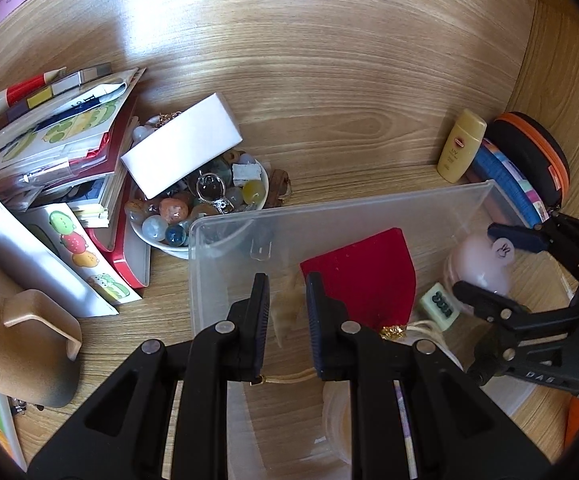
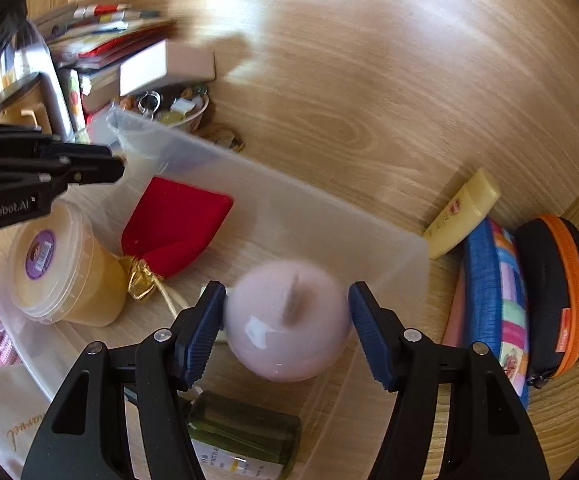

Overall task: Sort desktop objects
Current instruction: 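Open the right gripper to drop the pink box while the left gripper releases the seashell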

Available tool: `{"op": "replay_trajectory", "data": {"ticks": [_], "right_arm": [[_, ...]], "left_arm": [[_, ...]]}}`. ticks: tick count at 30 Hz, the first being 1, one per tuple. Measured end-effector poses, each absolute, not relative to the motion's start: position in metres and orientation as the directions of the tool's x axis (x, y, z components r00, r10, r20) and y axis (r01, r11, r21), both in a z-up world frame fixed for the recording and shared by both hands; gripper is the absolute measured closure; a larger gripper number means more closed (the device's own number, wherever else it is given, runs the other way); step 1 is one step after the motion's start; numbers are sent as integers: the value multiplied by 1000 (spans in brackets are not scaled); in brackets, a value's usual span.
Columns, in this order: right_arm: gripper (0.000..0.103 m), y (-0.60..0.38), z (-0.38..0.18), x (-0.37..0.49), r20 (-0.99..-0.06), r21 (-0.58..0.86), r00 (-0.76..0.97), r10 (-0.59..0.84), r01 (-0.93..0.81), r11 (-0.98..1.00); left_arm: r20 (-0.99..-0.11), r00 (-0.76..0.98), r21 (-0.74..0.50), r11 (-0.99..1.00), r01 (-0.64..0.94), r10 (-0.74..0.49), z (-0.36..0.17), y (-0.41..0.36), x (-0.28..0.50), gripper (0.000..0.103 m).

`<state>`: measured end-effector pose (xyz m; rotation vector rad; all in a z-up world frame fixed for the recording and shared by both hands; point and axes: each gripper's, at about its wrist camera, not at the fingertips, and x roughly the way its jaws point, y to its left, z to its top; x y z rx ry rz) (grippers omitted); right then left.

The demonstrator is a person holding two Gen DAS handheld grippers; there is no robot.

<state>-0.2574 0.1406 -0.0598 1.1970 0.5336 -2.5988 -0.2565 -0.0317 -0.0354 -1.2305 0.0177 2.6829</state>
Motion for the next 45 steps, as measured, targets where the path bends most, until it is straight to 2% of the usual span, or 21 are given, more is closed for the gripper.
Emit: {"op": "replay_trajectory", "data": {"ticks": [12,14,16,20,23,29,32,34,40,45], "right_arm": [[42,140,-60,-253,-765,-253,-643,-34,348,-903],[39,140,-59,-252,-761,-258,-648,-31,346,-902],[36,140,-57,-249,-754,-259,-656,-33,344,-903],[35,143,-48,-248,-747,-236,-663,-54,340,-910],[30,144,-41,-246,-735,-238,-677,-51,328,-914],[30,141,-33,-239,-718,-259,-696,-36,314,-913],[29,139,-29,-234,-712,-271,-702,-26,308,-912],[28,139,-27,-231,-707,-271,-706,-27,306,-913],[28,138,-20,-217,-692,-271,-721,-27,295,-916],[28,142,-16,-204,-683,-263,-730,-36,292,-919]], "left_arm": [[-749,-639,-73,-980,-185,177,-35,-35,-255,83],[-745,-644,-68,-980,-188,176,-34,-36,-251,79],[-737,-653,-67,-980,-189,176,-32,-37,-248,65],[-726,-663,-70,-979,-193,183,-26,-38,-244,61],[-723,-664,-83,-977,-196,194,-24,-40,-241,60],[-704,-677,-94,-973,-210,214,-16,-40,-234,52],[-684,-700,-73,-974,-213,205,-10,-38,-227,42],[-666,-719,-60,-975,-214,199,-5,-36,-222,30],[-627,-761,-23,-980,-196,167,11,-34,-211,12],[-620,-773,10,-983,-181,136,16,-36,-201,12]]}}
